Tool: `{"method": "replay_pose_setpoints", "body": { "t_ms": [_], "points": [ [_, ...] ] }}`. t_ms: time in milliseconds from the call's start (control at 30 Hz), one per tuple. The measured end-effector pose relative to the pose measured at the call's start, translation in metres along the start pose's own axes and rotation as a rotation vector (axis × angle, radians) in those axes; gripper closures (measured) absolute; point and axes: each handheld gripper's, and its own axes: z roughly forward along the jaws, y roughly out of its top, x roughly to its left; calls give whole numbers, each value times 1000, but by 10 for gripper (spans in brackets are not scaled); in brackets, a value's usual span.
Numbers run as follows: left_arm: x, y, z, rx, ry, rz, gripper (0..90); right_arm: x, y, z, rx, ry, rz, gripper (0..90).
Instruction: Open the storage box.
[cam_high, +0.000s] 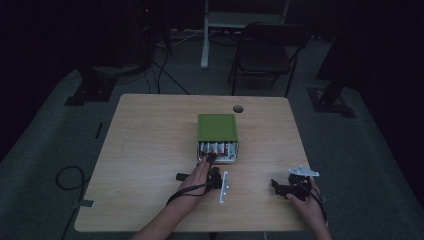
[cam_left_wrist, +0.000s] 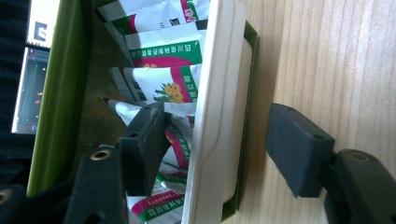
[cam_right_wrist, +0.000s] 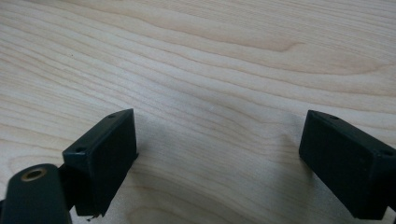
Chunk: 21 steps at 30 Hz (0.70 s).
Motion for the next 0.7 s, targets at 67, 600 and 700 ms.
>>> {"method": "replay_pose_setpoints", "body": {
  "t_ms": [67, 600, 700],
  "points": [
    [-1, 1, 1, 4, 6, 3, 427, 0, 0, 0, 0, 0, 0, 107],
    [-3, 2, 5, 28, 60, 53, 675, 0, 0, 0, 0, 0, 0, 107],
    [-3, 4, 4, 34, 44, 60, 710, 0, 0, 0, 0, 0, 0, 107]
  ]
}}
